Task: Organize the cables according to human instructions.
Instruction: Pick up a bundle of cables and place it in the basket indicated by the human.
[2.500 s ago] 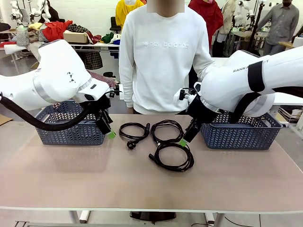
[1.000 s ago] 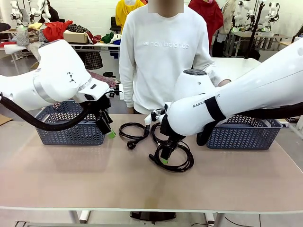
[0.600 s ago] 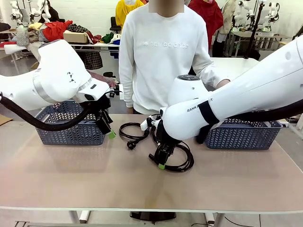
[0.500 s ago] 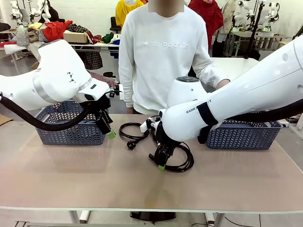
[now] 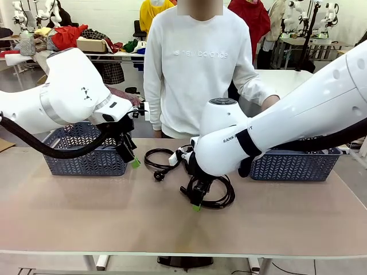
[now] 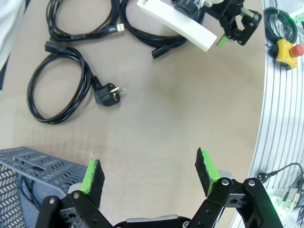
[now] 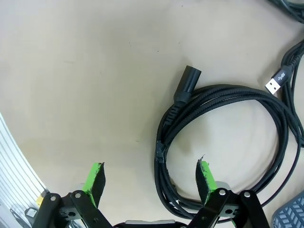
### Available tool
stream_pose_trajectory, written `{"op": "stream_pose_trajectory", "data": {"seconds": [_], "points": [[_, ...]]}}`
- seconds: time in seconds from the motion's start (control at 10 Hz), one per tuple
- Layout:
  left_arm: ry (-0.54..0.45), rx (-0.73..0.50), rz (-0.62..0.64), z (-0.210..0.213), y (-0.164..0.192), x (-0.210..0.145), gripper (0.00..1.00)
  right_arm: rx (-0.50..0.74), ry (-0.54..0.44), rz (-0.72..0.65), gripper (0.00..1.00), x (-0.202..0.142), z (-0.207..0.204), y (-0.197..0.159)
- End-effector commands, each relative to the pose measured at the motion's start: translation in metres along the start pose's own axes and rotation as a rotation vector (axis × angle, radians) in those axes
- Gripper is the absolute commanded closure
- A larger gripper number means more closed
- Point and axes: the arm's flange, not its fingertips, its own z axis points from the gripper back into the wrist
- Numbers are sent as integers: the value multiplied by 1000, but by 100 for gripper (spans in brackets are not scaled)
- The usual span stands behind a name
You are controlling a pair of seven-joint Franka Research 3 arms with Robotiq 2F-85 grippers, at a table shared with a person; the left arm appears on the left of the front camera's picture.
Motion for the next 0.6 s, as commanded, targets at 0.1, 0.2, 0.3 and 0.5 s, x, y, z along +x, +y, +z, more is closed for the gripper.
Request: {"op": "stream_pose_trajectory", "data": {"seconds": [0.1, 0.2, 0.3, 0.5], "points": [[0, 0, 3, 1, 0, -1, 0, -18, 37, -20, 0, 12, -5, 1], [0, 0, 3, 1, 0, -1, 0, -20, 36, -24, 0, 13, -6, 1], [0, 0, 3, 1, 0, -1, 0, -26, 37, -29, 0, 15, -7, 1], [0, 0, 3, 1, 0, -1, 0, -40, 48, -41, 0, 20, -11, 1]]}}
